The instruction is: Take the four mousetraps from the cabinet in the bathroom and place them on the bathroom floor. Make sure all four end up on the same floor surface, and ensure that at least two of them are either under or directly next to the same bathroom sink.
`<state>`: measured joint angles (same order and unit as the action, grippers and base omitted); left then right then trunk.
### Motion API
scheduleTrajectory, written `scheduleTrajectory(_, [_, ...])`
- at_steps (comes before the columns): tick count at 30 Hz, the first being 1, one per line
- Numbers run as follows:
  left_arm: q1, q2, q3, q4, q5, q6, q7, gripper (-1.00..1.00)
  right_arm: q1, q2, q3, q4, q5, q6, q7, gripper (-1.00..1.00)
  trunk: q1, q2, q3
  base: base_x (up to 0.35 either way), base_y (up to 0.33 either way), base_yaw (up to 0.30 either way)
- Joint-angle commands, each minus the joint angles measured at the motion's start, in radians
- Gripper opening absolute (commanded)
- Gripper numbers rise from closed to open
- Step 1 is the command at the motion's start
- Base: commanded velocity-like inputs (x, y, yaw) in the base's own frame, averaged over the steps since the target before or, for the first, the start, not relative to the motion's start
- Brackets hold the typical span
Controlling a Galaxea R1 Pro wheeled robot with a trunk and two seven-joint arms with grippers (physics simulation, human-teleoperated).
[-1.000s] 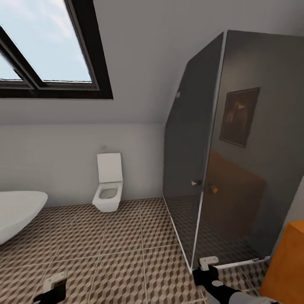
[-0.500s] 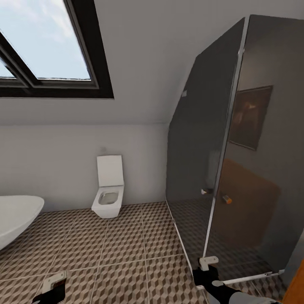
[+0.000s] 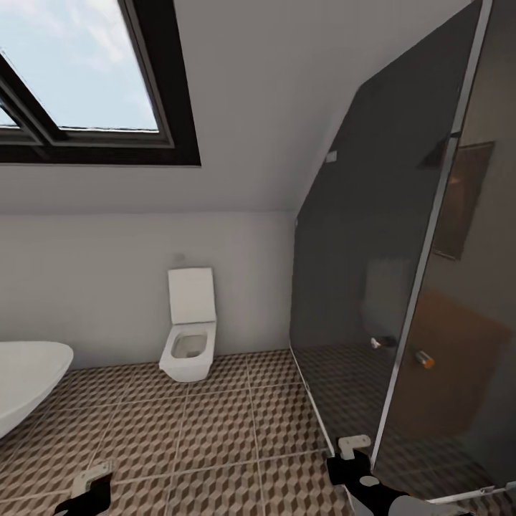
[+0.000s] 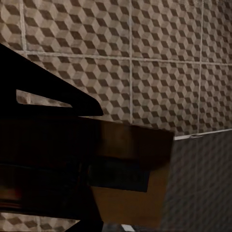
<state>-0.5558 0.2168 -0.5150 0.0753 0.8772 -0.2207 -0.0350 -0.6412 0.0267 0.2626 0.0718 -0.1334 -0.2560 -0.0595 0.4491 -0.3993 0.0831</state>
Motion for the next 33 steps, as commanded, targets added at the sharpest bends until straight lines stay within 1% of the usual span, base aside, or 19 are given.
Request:
scheduleTrajectory(1, [-0.001, -0.001, -0.008, 0.003, 0.006, -0.003, -0.003, -1.00, -0.002, 0.001, 0.009, 0.005, -0.012, -0.008, 0.001, -1.00, 0.001, -0.001, 0.000, 0.283, 0.221, 0.000])
scheduleTrajectory(20, [-0.001, -0.001, -0.007, 0.003, 0.006, -0.003, -0.002, -1.00, -0.002, 0.001, 0.009, 0.005, -0.012, -0.008, 0.001, -1.00, 0.001, -0.001, 0.000, 0.283, 0.208, 0.000])
scheduleTrajectory(29, [-0.001, -0.001, -0.008, 0.003, 0.006, -0.003, -0.002, -1.00, -0.002, 0.001, 0.009, 0.005, -0.012, -0.008, 0.001, -1.00, 0.001, -0.001, 0.000, 0.303, 0.131, 0.001])
scheduleTrajectory(33, [-0.001, -0.001, -0.008, 0.003, 0.006, -0.003, -0.002, -1.00, -0.002, 0.001, 0.009, 0.005, -0.011, -0.008, 0.001, -1.00, 0.001, -0.001, 0.000, 0.313, 0.101, 0.197])
